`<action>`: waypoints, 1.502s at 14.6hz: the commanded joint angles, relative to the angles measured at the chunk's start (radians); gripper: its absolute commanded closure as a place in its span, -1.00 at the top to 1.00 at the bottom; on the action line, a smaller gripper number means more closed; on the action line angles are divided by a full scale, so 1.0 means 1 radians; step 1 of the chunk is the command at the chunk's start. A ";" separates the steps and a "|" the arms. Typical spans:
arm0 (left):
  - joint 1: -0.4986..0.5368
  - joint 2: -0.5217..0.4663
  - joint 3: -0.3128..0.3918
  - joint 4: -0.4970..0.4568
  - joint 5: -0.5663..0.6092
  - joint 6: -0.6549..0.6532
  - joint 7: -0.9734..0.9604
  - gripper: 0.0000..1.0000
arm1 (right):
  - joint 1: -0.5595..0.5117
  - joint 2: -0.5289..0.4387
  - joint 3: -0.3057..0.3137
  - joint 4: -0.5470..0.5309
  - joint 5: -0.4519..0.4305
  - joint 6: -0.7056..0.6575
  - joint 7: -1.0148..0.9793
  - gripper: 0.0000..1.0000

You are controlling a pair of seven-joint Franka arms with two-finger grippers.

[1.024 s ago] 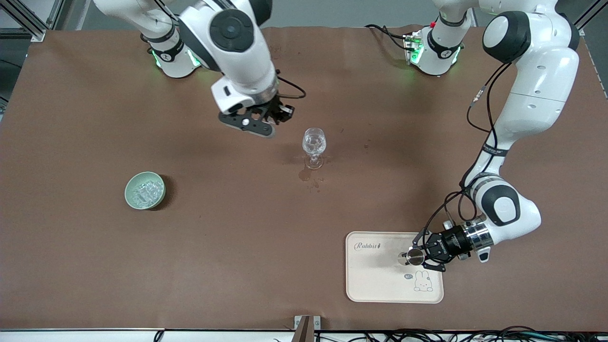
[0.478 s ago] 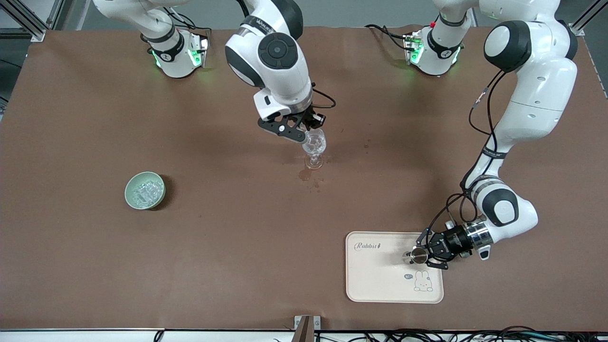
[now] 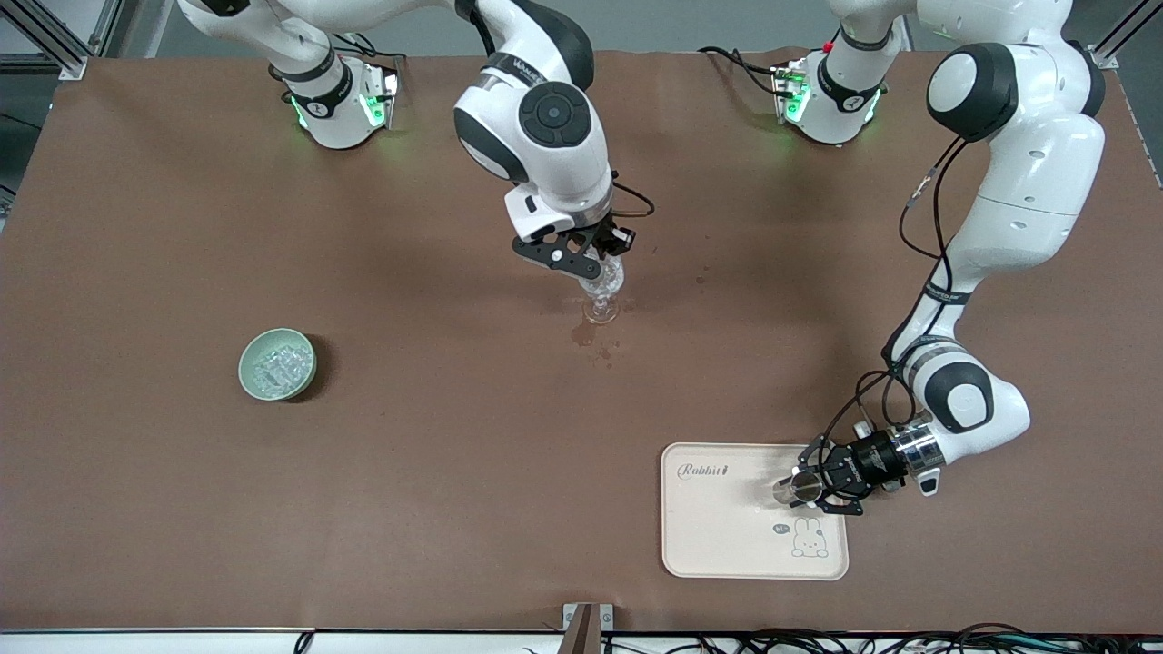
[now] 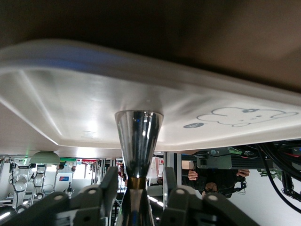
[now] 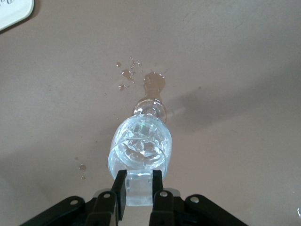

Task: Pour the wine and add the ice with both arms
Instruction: 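Drop the ice cube into the glass with the right gripper while the left gripper retracts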

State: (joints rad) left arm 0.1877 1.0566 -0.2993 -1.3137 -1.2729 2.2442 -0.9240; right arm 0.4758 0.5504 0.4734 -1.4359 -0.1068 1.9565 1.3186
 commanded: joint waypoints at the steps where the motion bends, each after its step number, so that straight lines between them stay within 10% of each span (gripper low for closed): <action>1: 0.007 -0.015 -0.003 0.007 0.013 -0.014 0.004 1.00 | 0.014 0.023 -0.007 0.038 -0.027 0.001 0.016 -0.97; 10: 0.102 -0.281 -0.024 0.002 0.921 -0.351 -0.013 1.00 | 0.014 0.037 -0.007 0.042 -0.045 0.001 0.016 -0.94; 14: 0.085 -0.482 -0.139 0.010 1.209 -0.535 0.022 1.00 | 0.014 0.039 -0.007 0.042 -0.051 0.002 0.018 -0.81; 22: 0.085 -0.798 -0.213 -0.007 1.411 -0.684 0.521 1.00 | 0.014 0.040 -0.007 0.040 -0.050 -0.001 0.018 -0.76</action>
State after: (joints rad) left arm 0.2712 0.3477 -0.5366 -1.2717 0.1246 1.5661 -0.5239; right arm 0.4786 0.5828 0.4698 -1.4113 -0.1385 1.9622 1.3186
